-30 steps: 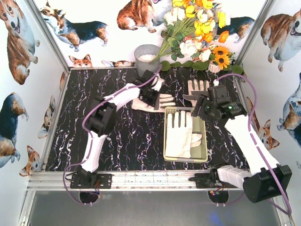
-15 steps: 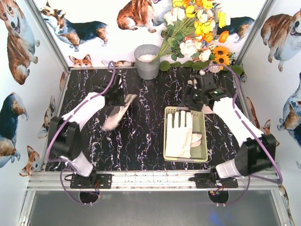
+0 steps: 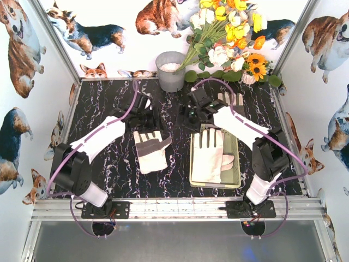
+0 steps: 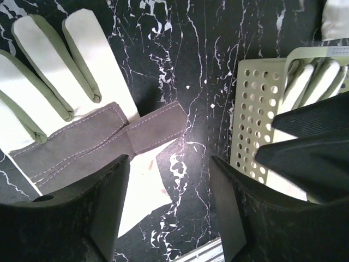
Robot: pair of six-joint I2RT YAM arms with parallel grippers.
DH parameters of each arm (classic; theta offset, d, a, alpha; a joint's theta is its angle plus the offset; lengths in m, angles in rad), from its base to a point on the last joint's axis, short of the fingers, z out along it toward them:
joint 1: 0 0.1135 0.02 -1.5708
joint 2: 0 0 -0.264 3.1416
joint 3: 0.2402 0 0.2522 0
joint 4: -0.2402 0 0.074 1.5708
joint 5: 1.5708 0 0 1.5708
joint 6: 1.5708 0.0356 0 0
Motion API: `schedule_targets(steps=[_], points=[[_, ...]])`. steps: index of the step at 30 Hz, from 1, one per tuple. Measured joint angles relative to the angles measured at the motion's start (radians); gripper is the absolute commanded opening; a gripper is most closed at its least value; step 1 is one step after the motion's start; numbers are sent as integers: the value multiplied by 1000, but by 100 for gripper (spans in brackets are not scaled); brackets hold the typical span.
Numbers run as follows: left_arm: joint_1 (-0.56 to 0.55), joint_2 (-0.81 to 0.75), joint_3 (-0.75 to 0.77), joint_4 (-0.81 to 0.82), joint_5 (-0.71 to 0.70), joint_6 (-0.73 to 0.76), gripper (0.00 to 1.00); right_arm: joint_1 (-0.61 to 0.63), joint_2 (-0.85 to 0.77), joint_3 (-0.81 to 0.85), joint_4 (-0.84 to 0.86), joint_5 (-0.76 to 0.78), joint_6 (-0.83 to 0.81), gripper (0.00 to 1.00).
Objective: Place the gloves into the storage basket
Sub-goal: Move the glove to the center of the board.
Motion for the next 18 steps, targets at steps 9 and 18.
schedule_targets(steps=[9,18], points=[[159,-183,-154,11,37,31,64,72,89,94,-50,-67,-32,71],[307,-156,-315,24,121,87,65,138,253,150,-86,-62,-36,70]])
